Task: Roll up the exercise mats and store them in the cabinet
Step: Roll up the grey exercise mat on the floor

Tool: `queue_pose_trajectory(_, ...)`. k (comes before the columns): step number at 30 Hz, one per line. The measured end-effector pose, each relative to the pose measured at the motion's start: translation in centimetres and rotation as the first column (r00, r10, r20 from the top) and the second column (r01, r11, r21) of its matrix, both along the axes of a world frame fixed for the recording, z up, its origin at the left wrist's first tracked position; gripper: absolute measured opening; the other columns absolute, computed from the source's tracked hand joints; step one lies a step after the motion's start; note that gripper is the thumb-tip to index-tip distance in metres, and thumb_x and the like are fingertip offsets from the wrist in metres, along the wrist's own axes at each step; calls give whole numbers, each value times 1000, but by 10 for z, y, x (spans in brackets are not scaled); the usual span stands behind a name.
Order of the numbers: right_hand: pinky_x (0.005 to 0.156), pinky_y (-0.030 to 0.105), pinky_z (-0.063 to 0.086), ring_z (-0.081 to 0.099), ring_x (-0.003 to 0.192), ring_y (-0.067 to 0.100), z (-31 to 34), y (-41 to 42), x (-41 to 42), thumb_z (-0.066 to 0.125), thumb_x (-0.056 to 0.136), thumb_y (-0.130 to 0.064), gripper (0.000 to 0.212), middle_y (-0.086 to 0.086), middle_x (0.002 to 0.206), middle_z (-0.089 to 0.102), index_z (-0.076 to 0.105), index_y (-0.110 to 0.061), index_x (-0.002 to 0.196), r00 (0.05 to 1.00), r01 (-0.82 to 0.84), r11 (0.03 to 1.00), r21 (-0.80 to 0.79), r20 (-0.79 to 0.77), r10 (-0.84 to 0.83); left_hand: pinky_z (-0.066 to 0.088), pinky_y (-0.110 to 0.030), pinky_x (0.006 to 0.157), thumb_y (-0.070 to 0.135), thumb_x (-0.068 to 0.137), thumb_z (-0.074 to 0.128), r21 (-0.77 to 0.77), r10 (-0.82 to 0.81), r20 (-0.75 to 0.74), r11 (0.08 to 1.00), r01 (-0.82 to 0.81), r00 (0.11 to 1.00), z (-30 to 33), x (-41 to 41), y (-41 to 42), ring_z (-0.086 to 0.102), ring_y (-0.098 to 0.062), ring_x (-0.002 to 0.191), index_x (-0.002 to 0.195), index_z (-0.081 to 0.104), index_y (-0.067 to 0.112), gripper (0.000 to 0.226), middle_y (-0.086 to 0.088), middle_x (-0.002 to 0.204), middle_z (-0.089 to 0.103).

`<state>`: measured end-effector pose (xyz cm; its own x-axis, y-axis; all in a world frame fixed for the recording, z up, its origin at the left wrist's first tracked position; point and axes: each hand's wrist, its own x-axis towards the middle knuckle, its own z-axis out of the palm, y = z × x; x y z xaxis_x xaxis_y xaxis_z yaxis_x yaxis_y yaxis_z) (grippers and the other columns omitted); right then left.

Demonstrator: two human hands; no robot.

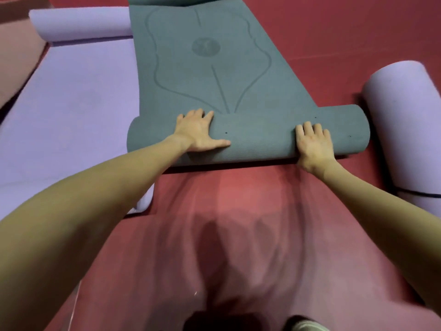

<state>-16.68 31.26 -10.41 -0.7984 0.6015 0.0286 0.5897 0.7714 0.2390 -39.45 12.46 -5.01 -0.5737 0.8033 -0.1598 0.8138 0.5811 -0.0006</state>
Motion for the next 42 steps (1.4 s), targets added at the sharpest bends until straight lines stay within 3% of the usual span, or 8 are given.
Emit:
queue_pose_trajectory(8, 86, 47, 35, 46, 102, 41, 12, 1, 16, 32, 77, -44, 65, 26, 109, 52, 52, -6, 126, 884, 90, 973, -212, -433, -176, 32, -42, 100, 92, 65, 33, 45, -57, -65, 997, 60, 996, 5, 32, -15, 41, -32, 115, 104, 65, 9, 97, -16, 118, 46)
queue_pose_trajectory(13, 116, 47, 16, 25, 143, 34, 5, -9, 17, 32, 87, -47, 70, 20, 152, 32, 34, -12, 148, 936, -41, 934, -354, -342, -88, 31, -47, 104, 82, 72, 50, 30, -78, 182, 997, 73, 980, -9, 68, -41, 54, -30, 103, 61, 40, 19, 64, -7, 88, 53)
queue_pose_trajectory(16, 118, 50, 3, 20, 146, 26, -7, -14, 22, 34, 100, -45, 60, 10, 155, 31, 25, -17, 152, 990, -45, 897, -439, -141, -19, 37, -38, 77, 71, 74, 62, 111, -100, 205, 991, 78, 974, -20, 100, -62, 56, -33, 89, 72, 37, 15, 61, -9, 88, 53)
queue_pose_trajectory(19, 113, 48, 18, 46, 131, 29, -8, -30, 39, 27, 101, -50, 53, 15, 135, 56, 50, -17, 136, 999, 40, 844, -534, 50, -16, 30, -35, 73, 66, 70, 71, 186, -102, 223, 981, 60, 969, -23, 113, -77, 54, -31, 88, 87, 39, 15, 63, -4, 91, 52)
queue_pose_trajectory(25, 76, 39, 37, 64, 86, 36, -11, -81, 80, 15, 89, -54, 66, 19, 86, 69, 65, -12, 82, 988, -100, 960, -260, -138, 65, 38, -34, 87, 57, 77, 69, 281, -110, 323, 959, 15, 940, -23, 116, -105, 53, -23, 103, 109, 57, 17, 53, -2, 104, 57)
queue_pose_trajectory(33, 84, 42, 32, 53, 88, 32, -50, -129, 140, 32, 98, -47, 45, 9, 92, 61, 63, -14, 101, 965, -182, 965, -190, -223, 138, 41, -36, 96, 41, 75, 78, 196, -92, 523, 981, -14, 847, -56, 175, -175, 57, -30, 113, 120, 58, 12, 57, -8, 120, 63)
queue_pose_trajectory(38, 96, 41, 31, 51, 107, 32, -39, -114, 159, 39, 96, -48, 52, 12, 116, 58, 53, -7, 125, 924, -319, 855, -409, -335, 185, 39, -34, 98, 32, 68, 85, 228, -68, 419, 973, -32, 906, -66, 200, -180, 58, -31, 108, 109, 68, 8, 50, -9, 116, 63)
queue_pose_trajectory(42, 105, 42, 30, 46, 119, 36, -33, -78, 180, 44, 99, -37, 45, 20, 133, 50, 51, -1, 127, 910, -262, 918, -298, -393, 132, 37, -33, 96, 33, 69, 85, 150, -19, 433, 987, -52, 901, -57, 200, -171, 55, -28, 107, 109, 67, 10, 49, -7, 109, 63)
